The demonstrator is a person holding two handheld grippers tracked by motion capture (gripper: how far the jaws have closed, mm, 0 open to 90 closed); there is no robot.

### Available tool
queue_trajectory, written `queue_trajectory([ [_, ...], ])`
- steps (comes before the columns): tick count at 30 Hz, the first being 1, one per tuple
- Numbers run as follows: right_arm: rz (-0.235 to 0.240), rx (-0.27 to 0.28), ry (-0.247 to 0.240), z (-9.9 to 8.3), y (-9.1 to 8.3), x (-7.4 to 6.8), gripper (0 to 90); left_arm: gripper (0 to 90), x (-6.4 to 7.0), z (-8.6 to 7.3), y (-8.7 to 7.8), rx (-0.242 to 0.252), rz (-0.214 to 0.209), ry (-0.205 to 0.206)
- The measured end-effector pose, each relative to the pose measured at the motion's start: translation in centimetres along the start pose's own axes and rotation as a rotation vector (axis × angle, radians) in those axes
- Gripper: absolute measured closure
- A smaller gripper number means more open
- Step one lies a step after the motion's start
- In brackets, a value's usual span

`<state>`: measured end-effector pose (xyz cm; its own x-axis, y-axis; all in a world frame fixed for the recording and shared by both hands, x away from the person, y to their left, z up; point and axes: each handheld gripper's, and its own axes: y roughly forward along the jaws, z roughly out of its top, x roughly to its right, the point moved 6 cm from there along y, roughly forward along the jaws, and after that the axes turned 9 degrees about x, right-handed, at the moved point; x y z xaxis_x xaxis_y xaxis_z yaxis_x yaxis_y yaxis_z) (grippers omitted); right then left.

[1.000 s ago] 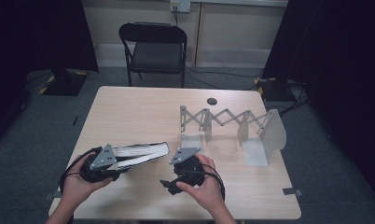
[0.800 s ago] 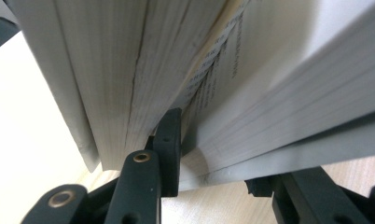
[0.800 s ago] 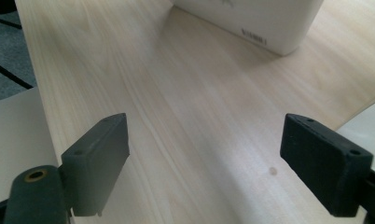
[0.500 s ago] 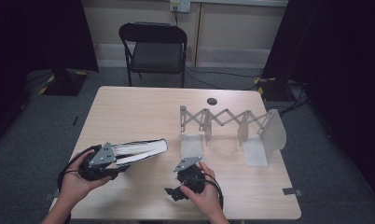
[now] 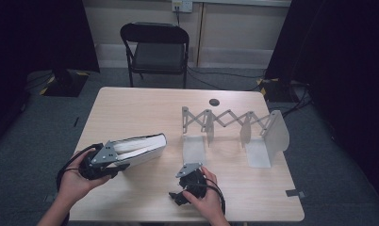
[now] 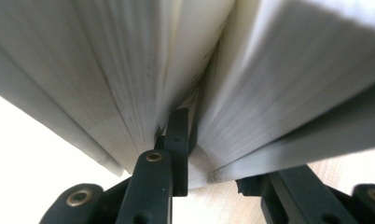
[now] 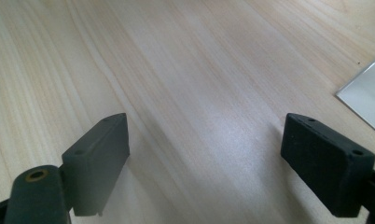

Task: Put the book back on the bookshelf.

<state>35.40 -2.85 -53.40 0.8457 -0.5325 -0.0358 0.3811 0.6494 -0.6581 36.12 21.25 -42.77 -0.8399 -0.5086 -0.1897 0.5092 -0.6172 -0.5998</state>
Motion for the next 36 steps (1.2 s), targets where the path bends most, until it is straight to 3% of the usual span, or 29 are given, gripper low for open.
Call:
queue_trajectory([
  [5,-0.024,0.020,-0.025,-0.15,0.23,0.02,12.9,73.3,-0.13,0.19,-0.18,-0.017,0.002,-0.003],
  [22,-0.037,0.122,-0.012,-0.57,0.42,0.25,12.2,75.8,-0.31,0.47,-0.64,-0.042,-0.037,-0.021],
  [36,-0.037,0.123,-0.013,-0.57,0.44,0.25,12.2,76.4,-0.96,0.58,-0.72,-0.073,-0.042,-0.076],
])
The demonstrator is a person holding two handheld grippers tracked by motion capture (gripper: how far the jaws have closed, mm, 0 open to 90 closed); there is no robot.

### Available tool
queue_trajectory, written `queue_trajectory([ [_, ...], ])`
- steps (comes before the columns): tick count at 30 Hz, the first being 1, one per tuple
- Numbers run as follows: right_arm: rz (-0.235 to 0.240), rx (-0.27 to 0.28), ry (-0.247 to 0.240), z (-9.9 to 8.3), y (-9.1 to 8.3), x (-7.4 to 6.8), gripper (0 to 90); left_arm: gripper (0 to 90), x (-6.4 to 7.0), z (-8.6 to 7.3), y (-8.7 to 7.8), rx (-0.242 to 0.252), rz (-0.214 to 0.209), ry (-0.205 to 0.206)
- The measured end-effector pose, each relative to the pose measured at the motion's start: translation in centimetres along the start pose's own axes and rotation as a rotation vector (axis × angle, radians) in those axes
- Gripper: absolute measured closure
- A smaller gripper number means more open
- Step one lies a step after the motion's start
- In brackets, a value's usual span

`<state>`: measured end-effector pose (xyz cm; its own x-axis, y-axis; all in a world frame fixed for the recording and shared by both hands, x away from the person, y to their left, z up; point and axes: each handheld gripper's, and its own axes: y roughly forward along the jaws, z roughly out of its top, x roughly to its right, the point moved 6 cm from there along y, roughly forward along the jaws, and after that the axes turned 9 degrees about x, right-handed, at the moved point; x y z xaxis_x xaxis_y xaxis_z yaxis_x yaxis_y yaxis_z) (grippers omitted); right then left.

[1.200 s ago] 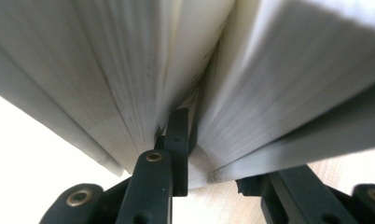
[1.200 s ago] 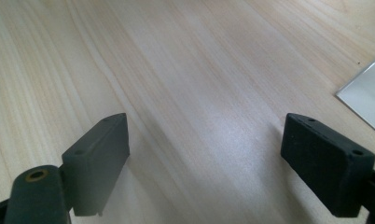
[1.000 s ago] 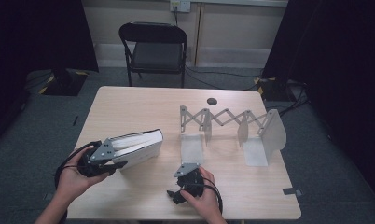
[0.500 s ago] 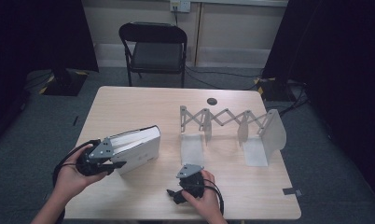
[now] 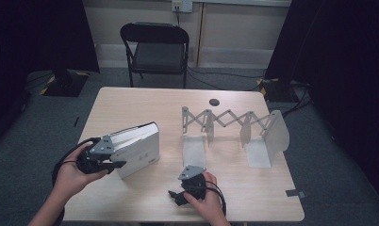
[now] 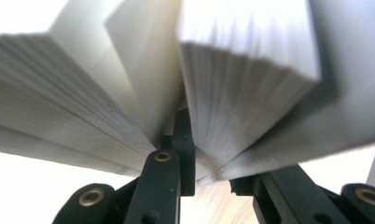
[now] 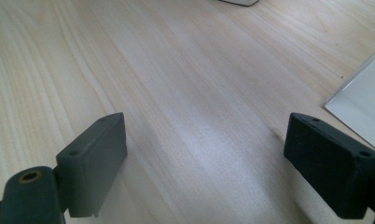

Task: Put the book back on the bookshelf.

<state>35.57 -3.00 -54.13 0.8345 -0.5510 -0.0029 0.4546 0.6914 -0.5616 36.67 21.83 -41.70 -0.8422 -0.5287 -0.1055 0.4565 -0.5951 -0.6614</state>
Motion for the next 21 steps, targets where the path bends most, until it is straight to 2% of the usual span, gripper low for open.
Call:
queue_trajectory([
  [6,0.000,0.000,0.000,0.00,0.00,0.00,12.2,76.4,-0.08,0.03,0.00,-0.002,-0.004,-0.016],
  [9,0.000,0.000,0.000,0.00,0.00,0.00,12.2,76.4,-0.05,0.02,-0.08,-0.009,-0.016,-0.003],
  [21,0.000,0.000,0.001,0.00,0.00,0.00,12.2,76.3,0.70,-0.38,-0.74,-0.009,-0.068,0.003],
])
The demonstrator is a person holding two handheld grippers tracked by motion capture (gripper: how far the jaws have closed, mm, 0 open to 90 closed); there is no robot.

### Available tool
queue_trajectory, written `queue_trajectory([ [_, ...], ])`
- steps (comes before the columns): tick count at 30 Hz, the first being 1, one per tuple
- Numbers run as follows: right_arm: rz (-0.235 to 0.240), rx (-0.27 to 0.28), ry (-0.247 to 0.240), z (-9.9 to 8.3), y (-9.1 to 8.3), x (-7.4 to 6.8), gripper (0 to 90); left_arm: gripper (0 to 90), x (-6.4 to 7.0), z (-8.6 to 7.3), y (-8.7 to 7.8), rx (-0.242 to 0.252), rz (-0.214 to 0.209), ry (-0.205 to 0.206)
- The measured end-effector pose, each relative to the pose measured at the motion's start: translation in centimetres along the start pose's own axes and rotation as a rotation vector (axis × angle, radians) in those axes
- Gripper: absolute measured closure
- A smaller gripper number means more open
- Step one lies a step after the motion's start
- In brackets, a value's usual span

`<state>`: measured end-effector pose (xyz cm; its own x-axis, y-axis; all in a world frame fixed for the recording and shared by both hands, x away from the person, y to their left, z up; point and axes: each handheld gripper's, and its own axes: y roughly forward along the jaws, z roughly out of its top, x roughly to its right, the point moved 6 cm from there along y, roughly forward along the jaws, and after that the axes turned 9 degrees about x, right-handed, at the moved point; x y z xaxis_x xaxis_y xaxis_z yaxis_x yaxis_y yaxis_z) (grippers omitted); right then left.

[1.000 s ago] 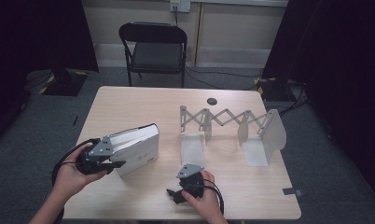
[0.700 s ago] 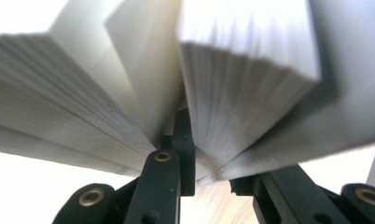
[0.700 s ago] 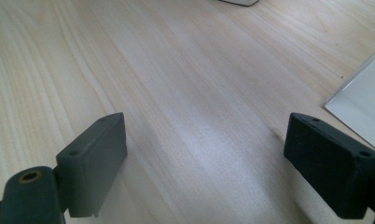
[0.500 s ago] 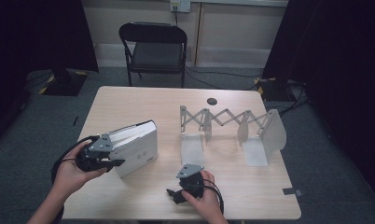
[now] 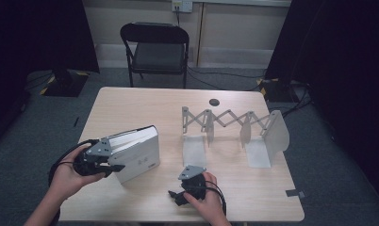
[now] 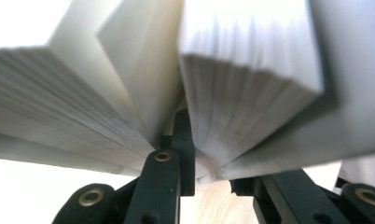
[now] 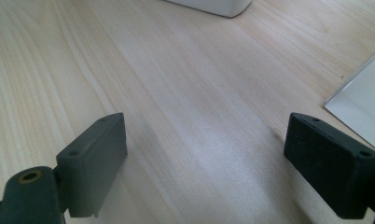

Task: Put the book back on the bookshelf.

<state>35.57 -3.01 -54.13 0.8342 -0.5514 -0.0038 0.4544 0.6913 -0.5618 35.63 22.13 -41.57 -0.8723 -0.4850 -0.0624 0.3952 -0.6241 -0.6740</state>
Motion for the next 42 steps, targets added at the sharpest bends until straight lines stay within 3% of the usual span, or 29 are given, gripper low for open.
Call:
queue_trajectory([
  [9,0.001,0.000,-0.001,0.0,0.0,0.0,12.2,76.2,0.9,-0.4,-0.6,-0.008,-0.057,0.004],
  [24,0.009,-0.002,-0.005,0.0,0.0,0.0,12.2,76.2,1.8,-0.9,-1.2,-0.005,-0.098,0.029],
  [34,0.013,-0.003,-0.012,0.0,0.0,0.0,10.8,75.4,1.6,-1.0,-1.3,0.006,-0.089,0.013],
  [42,0.008,-0.011,-0.006,0.1,0.0,0.0,11.8,66.0,1.4,-0.6,-1.3,0.033,-0.078,-0.020],
])
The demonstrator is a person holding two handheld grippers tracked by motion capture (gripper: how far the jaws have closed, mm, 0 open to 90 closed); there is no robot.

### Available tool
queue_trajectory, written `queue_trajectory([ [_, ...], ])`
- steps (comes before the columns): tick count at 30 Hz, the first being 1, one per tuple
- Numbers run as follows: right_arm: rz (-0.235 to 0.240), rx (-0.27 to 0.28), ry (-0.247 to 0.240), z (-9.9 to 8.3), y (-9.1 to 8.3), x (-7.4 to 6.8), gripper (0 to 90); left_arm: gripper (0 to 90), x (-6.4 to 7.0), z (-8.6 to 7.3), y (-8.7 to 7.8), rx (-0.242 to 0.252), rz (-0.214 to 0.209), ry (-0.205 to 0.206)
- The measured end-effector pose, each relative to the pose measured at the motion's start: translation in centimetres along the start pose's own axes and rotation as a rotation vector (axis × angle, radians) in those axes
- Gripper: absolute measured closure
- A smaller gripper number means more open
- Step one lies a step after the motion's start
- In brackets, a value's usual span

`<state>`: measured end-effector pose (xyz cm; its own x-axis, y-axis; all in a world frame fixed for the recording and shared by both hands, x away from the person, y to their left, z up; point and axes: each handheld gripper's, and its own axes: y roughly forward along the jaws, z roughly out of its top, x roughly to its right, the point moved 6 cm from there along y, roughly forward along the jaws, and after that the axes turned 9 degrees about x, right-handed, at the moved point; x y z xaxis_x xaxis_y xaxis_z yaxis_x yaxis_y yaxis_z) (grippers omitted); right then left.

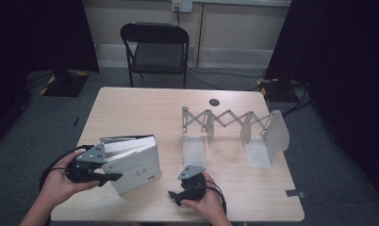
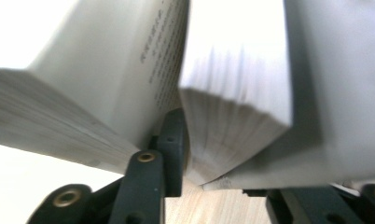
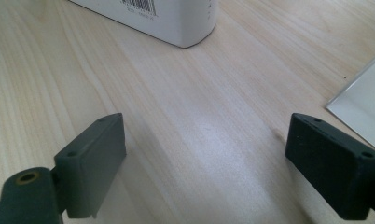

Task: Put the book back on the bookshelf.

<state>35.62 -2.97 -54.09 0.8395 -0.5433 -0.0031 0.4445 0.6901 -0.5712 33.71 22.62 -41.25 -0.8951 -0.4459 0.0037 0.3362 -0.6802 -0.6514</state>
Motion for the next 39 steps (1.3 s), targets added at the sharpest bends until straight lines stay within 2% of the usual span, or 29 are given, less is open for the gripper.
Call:
queue_trajectory([
  [4,-0.003,-0.038,-0.002,0.3,0.0,-0.1,13.3,61.9,-0.2,-0.1,0.1,0.009,0.007,0.000],
  [6,0.004,-0.053,-0.006,0.4,0.1,-0.2,13.6,57.0,-0.2,-0.2,0.2,0.012,0.008,-0.012],
  [10,0.036,-0.067,0.007,0.8,0.2,-0.5,16.2,52.4,-0.2,-0.3,0.1,0.021,0.010,-0.015],
  [11,0.055,-0.074,0.002,0.9,0.2,-0.6,17.0,49.8,-0.3,-0.4,0.1,0.028,0.018,-0.023],
  [13,0.065,-0.081,-0.004,1.0,0.2,-0.6,17.8,49.3,-0.3,-0.5,0.0,0.021,0.018,-0.016],
  [19,0.091,-0.103,-0.028,1.7,0.2,-0.8,19.9,45.9,-0.4,-0.7,0.0,0.045,0.027,-0.019],
  [24,0.098,-0.100,-0.034,2.3,0.0,-0.9,19.9,42.4,-0.4,-0.9,0.0,0.056,0.032,-0.039],
  [27,0.108,-0.105,-0.052,2.7,-0.1,-0.9,19.9,41.0,-0.5,-1.0,-0.1,0.040,0.035,-0.038],
  [30,0.119,-0.104,-0.057,3.3,-0.2,-1.0,19.9,39.4,-0.5,-0.9,-0.1,0.049,0.037,-0.048],
  [34,0.136,-0.101,-0.058,4.1,-0.4,-1.0,19.9,36.8,-0.4,-1.0,-0.2,0.043,0.037,-0.040],
  [39,0.154,-0.114,-0.081,5.1,-0.5,-1.0,20.4,33.0,-0.4,-1.3,-0.3,0.035,0.038,-0.055],
])
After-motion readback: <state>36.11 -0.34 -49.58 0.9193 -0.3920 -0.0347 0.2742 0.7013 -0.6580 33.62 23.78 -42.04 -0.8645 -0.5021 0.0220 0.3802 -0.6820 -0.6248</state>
